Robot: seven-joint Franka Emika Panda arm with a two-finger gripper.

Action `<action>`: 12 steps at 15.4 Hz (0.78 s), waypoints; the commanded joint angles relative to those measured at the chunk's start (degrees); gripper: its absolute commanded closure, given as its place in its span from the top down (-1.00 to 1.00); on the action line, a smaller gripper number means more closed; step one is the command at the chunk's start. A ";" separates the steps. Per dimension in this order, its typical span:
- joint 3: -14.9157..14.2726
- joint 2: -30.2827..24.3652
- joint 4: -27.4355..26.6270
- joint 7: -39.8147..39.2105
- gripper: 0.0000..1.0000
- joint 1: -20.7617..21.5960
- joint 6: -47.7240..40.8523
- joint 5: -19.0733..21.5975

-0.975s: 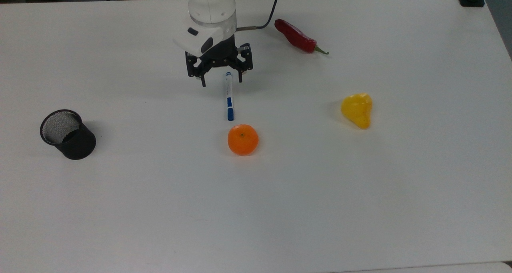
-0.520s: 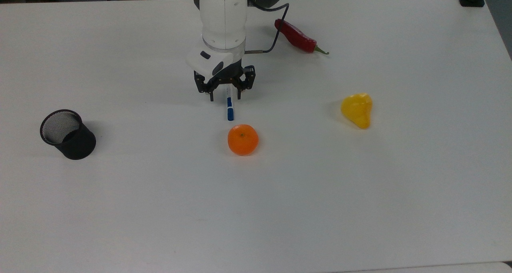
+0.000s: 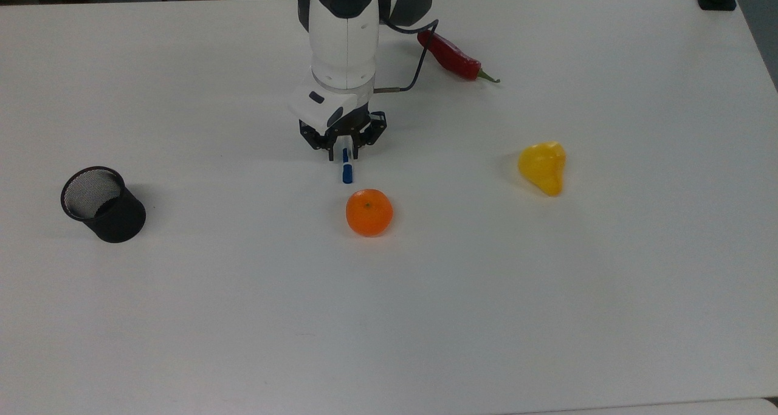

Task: Place marker
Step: 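Close the gripper on the marker's middle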

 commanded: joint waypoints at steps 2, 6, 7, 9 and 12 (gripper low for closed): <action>0.22 0.07 -1.56 1.63 -0.38 0.54 1.47 -2.47; 0.57 0.07 -1.66 1.63 -0.37 0.45 1.47 -2.64; 0.57 0.07 -1.66 1.63 -0.38 0.45 1.47 -2.82; 0.66 0.07 -1.66 1.63 -0.77 0.45 1.47 -3.00; 0.66 -0.46 -1.57 2.33 -1.00 0.28 1.21 -3.00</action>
